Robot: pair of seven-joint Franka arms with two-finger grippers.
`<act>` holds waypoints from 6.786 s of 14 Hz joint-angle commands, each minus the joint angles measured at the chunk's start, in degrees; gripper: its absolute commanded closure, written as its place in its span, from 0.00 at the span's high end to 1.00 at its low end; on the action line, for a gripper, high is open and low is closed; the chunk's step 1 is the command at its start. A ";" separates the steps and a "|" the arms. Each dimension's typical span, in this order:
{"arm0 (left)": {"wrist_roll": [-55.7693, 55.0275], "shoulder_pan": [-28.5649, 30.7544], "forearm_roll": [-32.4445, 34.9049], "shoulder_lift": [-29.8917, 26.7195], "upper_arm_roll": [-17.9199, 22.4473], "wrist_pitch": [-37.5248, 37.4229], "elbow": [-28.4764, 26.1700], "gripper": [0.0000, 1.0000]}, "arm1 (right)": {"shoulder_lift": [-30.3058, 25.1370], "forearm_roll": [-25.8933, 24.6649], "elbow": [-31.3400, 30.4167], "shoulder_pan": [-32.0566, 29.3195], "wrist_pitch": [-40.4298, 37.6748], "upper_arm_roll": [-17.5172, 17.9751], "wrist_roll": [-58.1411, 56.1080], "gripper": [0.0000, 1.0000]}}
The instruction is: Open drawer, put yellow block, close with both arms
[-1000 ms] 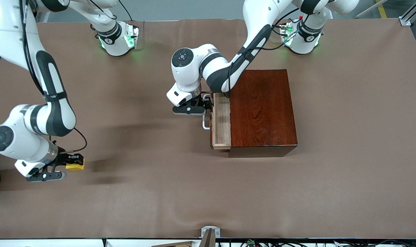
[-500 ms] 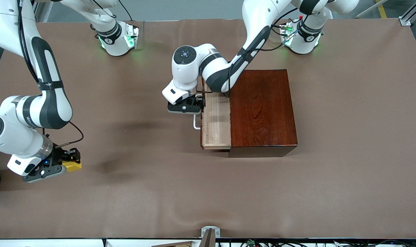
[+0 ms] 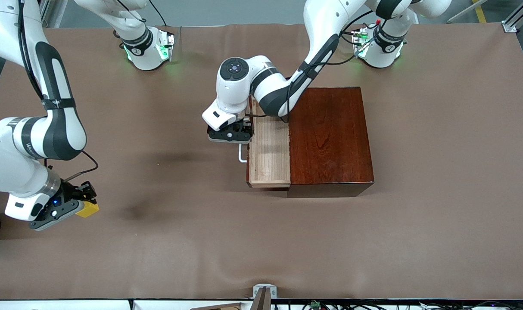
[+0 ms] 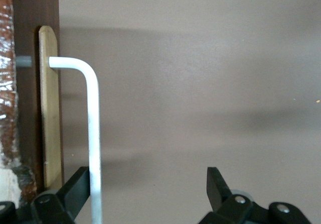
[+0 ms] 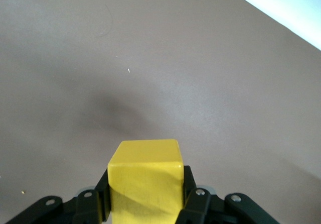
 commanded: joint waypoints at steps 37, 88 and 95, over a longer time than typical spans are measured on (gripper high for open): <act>53.00 45.47 -4.94 -44.15 5.68 -37.85 -18.68 1.00 | 4.31 -5.44 14.55 28.43 -12.50 16.01 -18.97 0.00; 52.03 46.00 -5.12 -42.56 5.33 -35.04 -18.59 1.00 | -10.44 -6.68 13.76 7.53 -28.65 14.07 -7.98 1.00; 51.16 44.59 -6.52 -42.56 -1.59 -35.04 -16.22 1.00 | -16.41 -4.76 12.45 6.04 -34.82 4.85 2.39 1.00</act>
